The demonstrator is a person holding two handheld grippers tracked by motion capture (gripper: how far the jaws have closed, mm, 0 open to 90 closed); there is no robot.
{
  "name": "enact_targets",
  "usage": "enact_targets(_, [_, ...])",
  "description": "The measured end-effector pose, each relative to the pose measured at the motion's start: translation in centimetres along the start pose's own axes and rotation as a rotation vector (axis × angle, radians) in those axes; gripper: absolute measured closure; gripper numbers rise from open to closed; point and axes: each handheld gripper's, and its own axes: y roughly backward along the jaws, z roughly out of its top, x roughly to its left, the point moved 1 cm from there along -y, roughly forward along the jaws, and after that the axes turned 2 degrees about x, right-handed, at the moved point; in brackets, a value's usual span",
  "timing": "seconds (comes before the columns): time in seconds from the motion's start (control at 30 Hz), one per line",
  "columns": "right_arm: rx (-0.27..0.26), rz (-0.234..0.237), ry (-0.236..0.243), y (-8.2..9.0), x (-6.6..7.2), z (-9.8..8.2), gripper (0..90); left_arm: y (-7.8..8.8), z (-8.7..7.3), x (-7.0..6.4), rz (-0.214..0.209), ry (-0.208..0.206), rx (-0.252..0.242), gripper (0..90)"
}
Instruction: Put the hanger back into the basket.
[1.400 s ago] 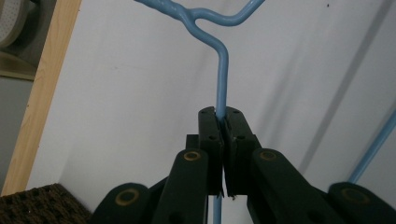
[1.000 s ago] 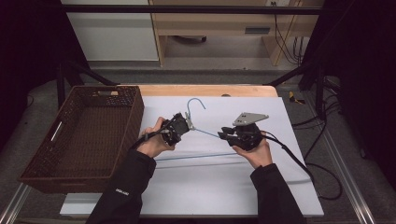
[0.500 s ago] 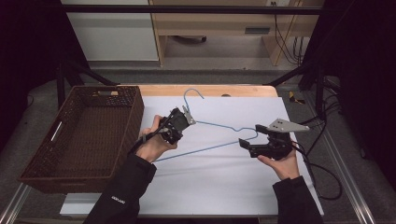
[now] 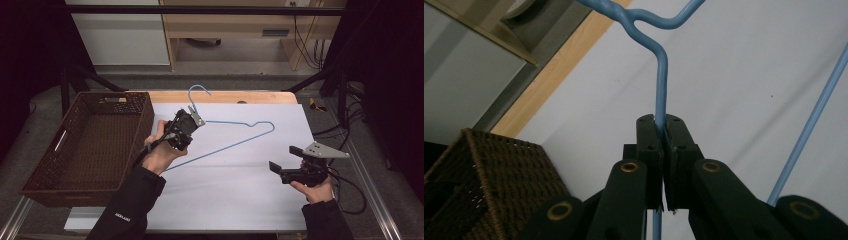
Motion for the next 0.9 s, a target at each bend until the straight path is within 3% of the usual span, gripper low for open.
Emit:
enact_targets(0.33, [-0.015,-0.018,0.017,0.2,-0.1,-0.5,3.2,4.1,0.4,2.7,0.071,0.069,-0.053,87.4])
enact_targets(0.5, [-0.014,-0.026,0.017,0.1,0.0,-0.5,2.6,5.5,0.1,3.7,0.095,0.094,-0.07,87.4])
enact_targets(0.7, [-0.012,-0.027,0.022,0.1,0.0,-0.5,2.6,6.7,-0.7,4.9,0.1,0.137,-0.101,87.4])
enact_targets(0.9, [-0.002,-0.029,0.024,0.0,0.1,-0.6,2.6,7.3,-1.4,6.2,0.087,0.13,-0.082,87.4])
